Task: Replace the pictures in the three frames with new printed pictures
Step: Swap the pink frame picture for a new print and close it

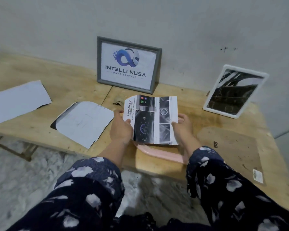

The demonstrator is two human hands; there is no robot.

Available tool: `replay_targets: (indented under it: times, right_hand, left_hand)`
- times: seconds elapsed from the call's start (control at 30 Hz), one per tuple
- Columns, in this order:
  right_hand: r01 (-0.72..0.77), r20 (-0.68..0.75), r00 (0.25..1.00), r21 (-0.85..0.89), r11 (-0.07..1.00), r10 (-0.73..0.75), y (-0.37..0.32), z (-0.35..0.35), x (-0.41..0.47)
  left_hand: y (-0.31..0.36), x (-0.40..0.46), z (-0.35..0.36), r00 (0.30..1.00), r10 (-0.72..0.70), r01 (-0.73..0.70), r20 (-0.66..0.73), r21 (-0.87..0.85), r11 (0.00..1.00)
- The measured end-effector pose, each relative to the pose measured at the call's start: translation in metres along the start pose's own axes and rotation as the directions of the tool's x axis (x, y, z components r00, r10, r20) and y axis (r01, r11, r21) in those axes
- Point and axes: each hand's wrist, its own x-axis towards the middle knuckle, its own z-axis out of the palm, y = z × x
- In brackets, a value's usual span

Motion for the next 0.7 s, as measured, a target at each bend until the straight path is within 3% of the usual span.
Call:
replay_targets:
  times: [0.23, 0.43, 0.7]
  right_hand:
    - [0.068, 0.265, 0.963, -0.044, 0.997, -0.054, -0.037, 0.107, -0.014]
    - [0.183, 0.384, 0.916, -0.136, 0.974, -0.119, -0.067, 0.23, -0.034]
    - [0.347, 0.487, 0.85, -0.232, 0.909, -0.2, -0.103, 0.388, -0.052]
  left_hand:
    - [-0.059, 0.034, -0.086, 0.978, -0.108, 0.109, -0.181, -0.006, 0.994]
    - [-0.117, 0.075, -0.178, 0.927, -0.175, 0.171, -0.332, -0.041, 0.984]
    - [-0.187, 0.155, -0.294, 0.874, -0.283, 0.281, -0.396, -0.064, 0.958]
